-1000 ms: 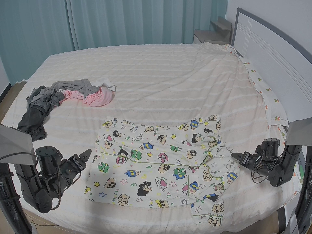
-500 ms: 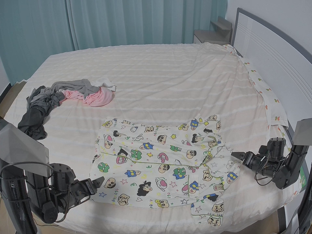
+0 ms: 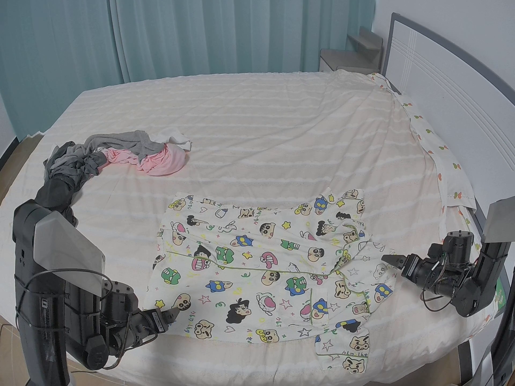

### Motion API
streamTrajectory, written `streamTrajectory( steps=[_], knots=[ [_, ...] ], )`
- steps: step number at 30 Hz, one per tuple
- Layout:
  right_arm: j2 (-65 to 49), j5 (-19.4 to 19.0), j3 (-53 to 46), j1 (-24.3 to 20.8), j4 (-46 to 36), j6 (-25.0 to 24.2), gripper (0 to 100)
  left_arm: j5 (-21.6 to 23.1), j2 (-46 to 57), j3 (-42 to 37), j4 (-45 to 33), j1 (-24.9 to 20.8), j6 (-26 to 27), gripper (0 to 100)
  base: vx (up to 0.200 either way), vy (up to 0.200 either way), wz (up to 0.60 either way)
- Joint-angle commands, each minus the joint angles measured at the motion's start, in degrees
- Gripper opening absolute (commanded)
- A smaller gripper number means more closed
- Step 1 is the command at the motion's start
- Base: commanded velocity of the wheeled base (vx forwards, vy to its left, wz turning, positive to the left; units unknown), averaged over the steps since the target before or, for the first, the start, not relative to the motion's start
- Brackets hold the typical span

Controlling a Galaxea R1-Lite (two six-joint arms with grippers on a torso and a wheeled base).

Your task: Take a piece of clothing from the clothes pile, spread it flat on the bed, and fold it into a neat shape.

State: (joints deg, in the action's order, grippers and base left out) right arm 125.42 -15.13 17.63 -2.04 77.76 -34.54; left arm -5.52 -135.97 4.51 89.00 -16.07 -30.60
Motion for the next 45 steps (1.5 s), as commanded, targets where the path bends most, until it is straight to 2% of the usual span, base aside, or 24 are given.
streamTrajectory(
  steps=[1, 13, 14, 33, 39, 45],
  knots=[
    [0.9, -0.1, -0.1, -0.2, 0.4, 0.4, 100, 0.0, -3.1, 0.8, 1.0, -0.2, 0.0, 100, 0.000, 0.000, 0.00],
    [1.8, -0.1, -0.1, -0.3, 0.5, 0.9, 100, 0.0, -5.0, 2.4, 1.0, -0.2, -0.1, 100, 0.000, 0.000, 0.00],
    [1.8, 0.0, -0.1, -0.3, 0.5, 0.9, 100, 0.0, -5.1, 2.5, 1.0, -0.2, -0.1, 0, 0.000, 0.000, 0.00],
    [2.7, -0.1, -0.7, -0.3, 0.5, 1.9, 100, -1.5, -1.7, -1.1, 1.0, 0.9, 0.0, 0, 0.000, 0.000, 0.00],
    [4.0, -0.2, -1.5, -0.3, 0.5, 3.9, 100, -1.6, -1.7, -2.8, 1.0, 1.5, 3.3, 0, 0.000, 0.000, 0.00],
    [4.1, -1.1, -2.1, -0.3, 0.5, 4.6, 100, -1.7, -1.4, -3.4, 1.0, 5.0, 6.5, 0, 0.000, 0.000, 0.00]
  ],
)
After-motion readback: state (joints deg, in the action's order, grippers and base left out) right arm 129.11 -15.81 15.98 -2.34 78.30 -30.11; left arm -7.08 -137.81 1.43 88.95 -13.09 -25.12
